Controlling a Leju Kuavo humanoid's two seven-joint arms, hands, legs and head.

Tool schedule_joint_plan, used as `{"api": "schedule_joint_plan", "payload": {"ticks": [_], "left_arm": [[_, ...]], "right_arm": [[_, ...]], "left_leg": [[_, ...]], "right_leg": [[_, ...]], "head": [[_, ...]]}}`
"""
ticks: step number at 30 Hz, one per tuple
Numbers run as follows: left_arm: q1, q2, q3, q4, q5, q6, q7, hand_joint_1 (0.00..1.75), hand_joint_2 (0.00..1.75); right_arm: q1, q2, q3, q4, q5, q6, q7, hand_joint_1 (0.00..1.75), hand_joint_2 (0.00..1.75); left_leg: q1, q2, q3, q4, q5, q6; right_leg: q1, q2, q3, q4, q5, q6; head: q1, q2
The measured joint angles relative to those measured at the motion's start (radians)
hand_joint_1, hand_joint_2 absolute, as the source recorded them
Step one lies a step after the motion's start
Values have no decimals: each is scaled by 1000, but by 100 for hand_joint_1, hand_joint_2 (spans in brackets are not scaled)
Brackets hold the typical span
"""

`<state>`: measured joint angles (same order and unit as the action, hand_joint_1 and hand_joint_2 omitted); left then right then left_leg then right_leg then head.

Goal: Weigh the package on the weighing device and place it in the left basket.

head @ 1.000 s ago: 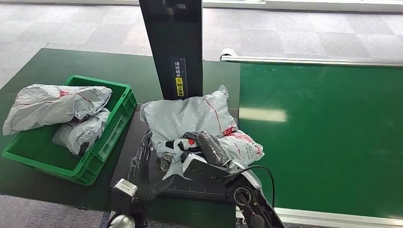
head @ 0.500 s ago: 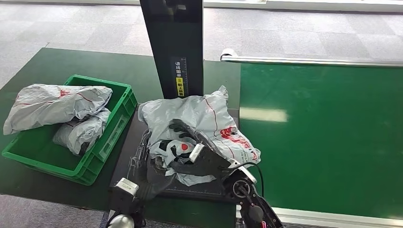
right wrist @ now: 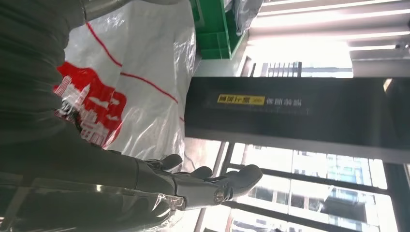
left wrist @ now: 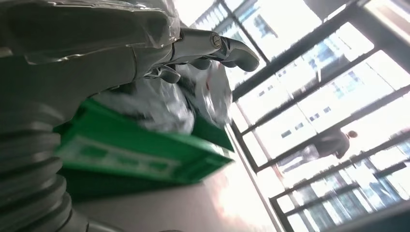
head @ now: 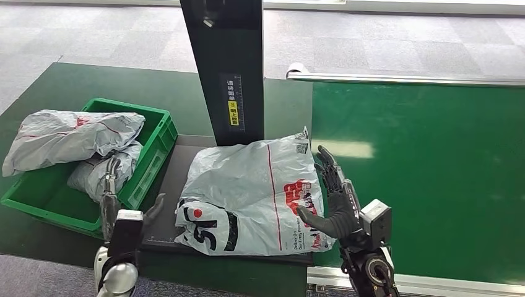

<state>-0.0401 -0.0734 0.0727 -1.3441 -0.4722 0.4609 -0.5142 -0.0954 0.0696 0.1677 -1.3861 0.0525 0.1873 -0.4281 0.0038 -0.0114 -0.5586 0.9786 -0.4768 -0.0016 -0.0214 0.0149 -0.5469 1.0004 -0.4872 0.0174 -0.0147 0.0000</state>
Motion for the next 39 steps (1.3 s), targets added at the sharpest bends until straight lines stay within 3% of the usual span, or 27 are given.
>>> {"api": "schedule_joint_plan", "payload": {"ticks": [6, 20, 23, 29, 35, 39], "left_arm": [[30, 30, 125, -59, -230, 133, 26, 0, 175], [44, 35, 176, -110, -262, 134, 36, 0, 175], [47, 38, 165, -121, -279, 80, 25, 0, 175], [59, 38, 32, -182, -267, -196, 4, 0, 175], [60, 35, -177, -201, -292, -275, 18, 0, 175], [58, 35, -265, -201, -292, -281, 21, 0, 175]], "right_arm": [[56, -9, -86, -26, 2, 10, 6, 0, 175], [74, -12, -115, -26, 2, 10, 6, 0, 175], [81, -12, -122, -26, 0, 8, 8, 0, 175], [96, -8, -140, -26, 10, 10, 8, 0, 175], [88, 9, -141, -18, 32, 23, 15, 0, 175], [78, 22, -142, -10, 39, 28, 20, 0, 175]], "left_leg": [[0, 0, 0, 0, 0, 0], [0, 0, 0, 0, 0, 0], [0, 0, 0, 0, 0, 0], [0, 0, 0, 0, 0, 0], [0, -1, 0, 0, 0, 0], [0, 0, 0, 0, 0, 0]], "right_leg": [[0, 0, 0, 0, 0, 0], [0, 0, 0, 0, 0, 0], [0, 0, 0, 0, 0, 0], [0, 0, 0, 0, 0, 0], [0, 0, 0, 0, 0, 0], [0, 0, 0, 0, 0, 0]], "head": [[0, 0], [0, 0], [0, 0], [0, 0], [0, 0], [0, 0]]}}
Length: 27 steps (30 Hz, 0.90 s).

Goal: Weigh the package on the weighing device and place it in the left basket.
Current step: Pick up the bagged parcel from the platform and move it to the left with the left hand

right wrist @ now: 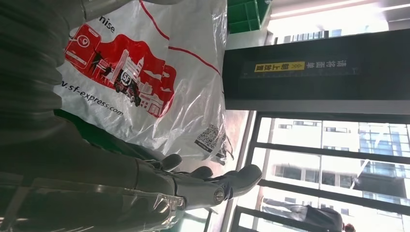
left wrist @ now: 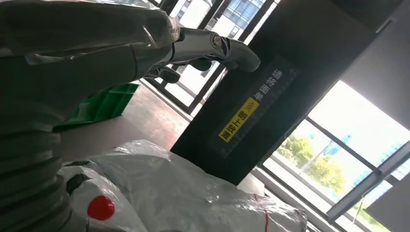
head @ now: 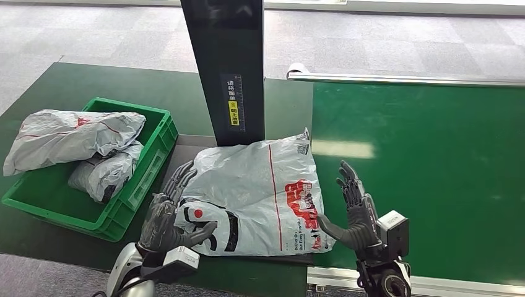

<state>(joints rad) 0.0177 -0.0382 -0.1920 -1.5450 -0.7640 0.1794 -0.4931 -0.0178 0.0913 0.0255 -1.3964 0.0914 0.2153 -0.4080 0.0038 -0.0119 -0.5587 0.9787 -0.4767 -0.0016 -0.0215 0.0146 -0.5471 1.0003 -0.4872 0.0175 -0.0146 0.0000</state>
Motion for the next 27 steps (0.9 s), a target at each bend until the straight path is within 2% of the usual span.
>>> {"api": "schedule_joint_plan", "payload": {"ticks": [8, 17, 21, 27], "left_arm": [[-27, 4, -88, 7, 4, -23, -5, 0, 175], [-71, 13, -174, 77, -30, -22, 12, 0, 175], [-108, 14, -214, 160, -53, -41, 30, 0, 175], [-189, 13, -282, 339, -134, 23, 53, 0, 175]], "right_arm": [[-2, 11, -16, 6, 12, 2, 5, 0, 175], [-23, 11, -24, 33, 16, 4, 6, 0, 175], [-44, 11, -24, 43, 15, 5, 5, 0, 175], [-78, 12, -24, 60, 16, 6, 5, 0, 175]], "left_leg": [[0, 0, 0, 0, 0, 0], [0, 0, 0, 0, 0, 0], [0, 0, 0, 0, 0, 0], [0, 0, 0, 0, 0, 0]], "right_leg": [[0, 0, 0, 0, 0, 0], [0, 0, 0, 0, 0, 0], [0, 0, 0, 0, 0, 0], [0, 0, 1, 0, 0, 0]], "head": [[0, 0], [0, 0], [0, 0], [0, 0]]}}
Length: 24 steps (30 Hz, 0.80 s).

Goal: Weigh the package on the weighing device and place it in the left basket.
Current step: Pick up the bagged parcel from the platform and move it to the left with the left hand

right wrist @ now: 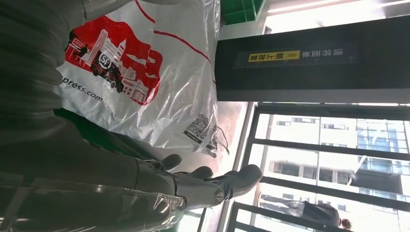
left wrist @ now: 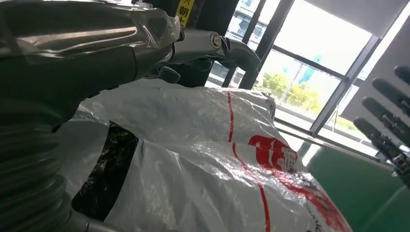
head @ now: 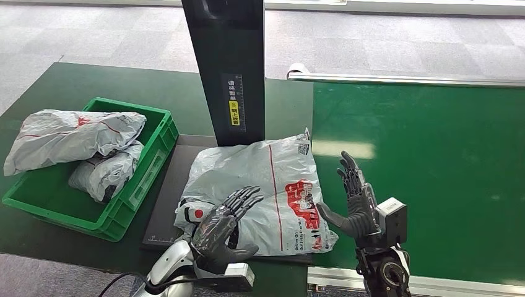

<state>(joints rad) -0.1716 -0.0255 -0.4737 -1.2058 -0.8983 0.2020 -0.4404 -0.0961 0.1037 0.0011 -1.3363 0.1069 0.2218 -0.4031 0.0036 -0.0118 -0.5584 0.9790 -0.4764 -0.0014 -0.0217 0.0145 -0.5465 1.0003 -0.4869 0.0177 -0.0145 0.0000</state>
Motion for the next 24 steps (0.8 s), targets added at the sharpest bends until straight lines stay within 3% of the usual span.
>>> {"api": "schedule_joint_plan", "payload": {"ticks": [5, 9, 17, 24], "left_arm": [[-68, -5, -46, 144, -56, 50, 21, 0, 175], [-111, -10, -70, 230, -84, 68, 44, 171, 175], [-156, -16, -82, 295, -49, 62, 42, 175, 175], [-148, -11, -40, 240, 64, 80, 8, 175, 175]], "right_arm": [[-9, 0, 0, 13, -8, -3, -7, 0, 175], [-9, 0, 0, 16, -15, -6, -9, 0, 175], [6, -1, 0, 7, -21, -11, -8, 0, 175], [31, -7, 0, 4, -36, -24, -9, 0, 175]], "left_leg": [[0, 0, 0, 0, 0, 0], [0, 0, 0, 0, 0, 0], [0, 0, 0, 0, 0, 0], [0, 0, 0, 0, 0, 0]], "right_leg": [[0, 0, 0, 0, 0, 0], [0, 0, 0, 0, 0, 0], [0, 0, 0, 0, 0, 0], [0, 0, 0, 0, 0, 0]], "head": [[0, 0], [0, 0], [0, 0], [0, 0]]}}
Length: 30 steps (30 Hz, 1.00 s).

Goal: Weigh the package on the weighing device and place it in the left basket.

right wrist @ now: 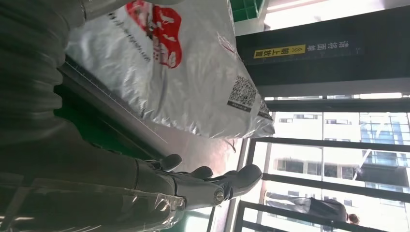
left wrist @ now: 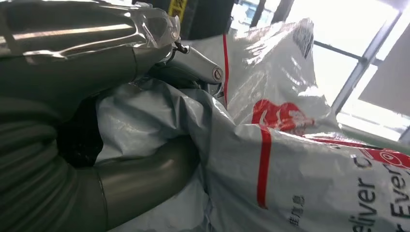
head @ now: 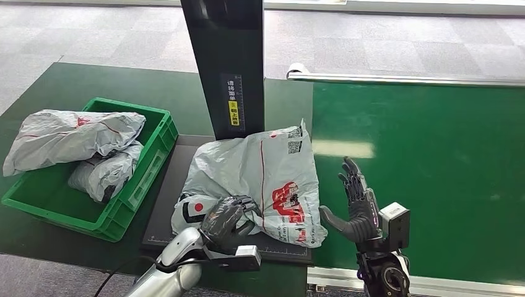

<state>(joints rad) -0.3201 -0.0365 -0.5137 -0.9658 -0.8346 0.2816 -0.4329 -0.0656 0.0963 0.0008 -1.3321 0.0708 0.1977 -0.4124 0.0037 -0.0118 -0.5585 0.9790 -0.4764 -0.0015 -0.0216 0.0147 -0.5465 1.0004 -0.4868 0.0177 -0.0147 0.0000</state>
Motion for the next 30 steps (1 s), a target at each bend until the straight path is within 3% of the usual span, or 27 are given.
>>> {"api": "schedule_joint_plan", "payload": {"ticks": [7, 16, 19, 24, 30], "left_arm": [[49, 16, 103, -192, 66, 140, -26, 175, 175], [80, 30, 163, -313, 69, 171, -36, 175, 175], [94, 34, 189, -358, 90, 237, -65, 175, 175], [137, 50, 290, -501, 171, 369, -130, 175, 175], [166, 56, 431, -622, 183, 386, -169, 175, 175]], "right_arm": [[15, -6, 4, 0, -16, -20, -1, 0, 175], [21, -12, 8, 0, -19, -22, -1, 0, 175], [26, -14, 12, 0, -24, -30, -2, 0, 175], [52, -15, 13, -10, -32, -61, -9, 0, 175], [93, -9, 6, -62, -22, -76, -8, 0, 175]], "left_leg": [[0, 0, 0, 0, 0, 0], [0, 0, 0, 0, 0, 0], [0, 0, 0, 0, 0, 0], [1, 0, -1, 0, 0, 0], [1, 0, -1, 0, 0, 0]], "right_leg": [[0, 0, 0, 0, 0, 0], [0, 0, 0, 0, 0, 0], [0, 0, 0, 0, 0, 0], [1, 0, -1, 0, 0, 0], [1, 0, -1, 0, -1, 0]], "head": [[0, 0], [0, 0], [0, 0], [0, 0], [0, 0]]}}
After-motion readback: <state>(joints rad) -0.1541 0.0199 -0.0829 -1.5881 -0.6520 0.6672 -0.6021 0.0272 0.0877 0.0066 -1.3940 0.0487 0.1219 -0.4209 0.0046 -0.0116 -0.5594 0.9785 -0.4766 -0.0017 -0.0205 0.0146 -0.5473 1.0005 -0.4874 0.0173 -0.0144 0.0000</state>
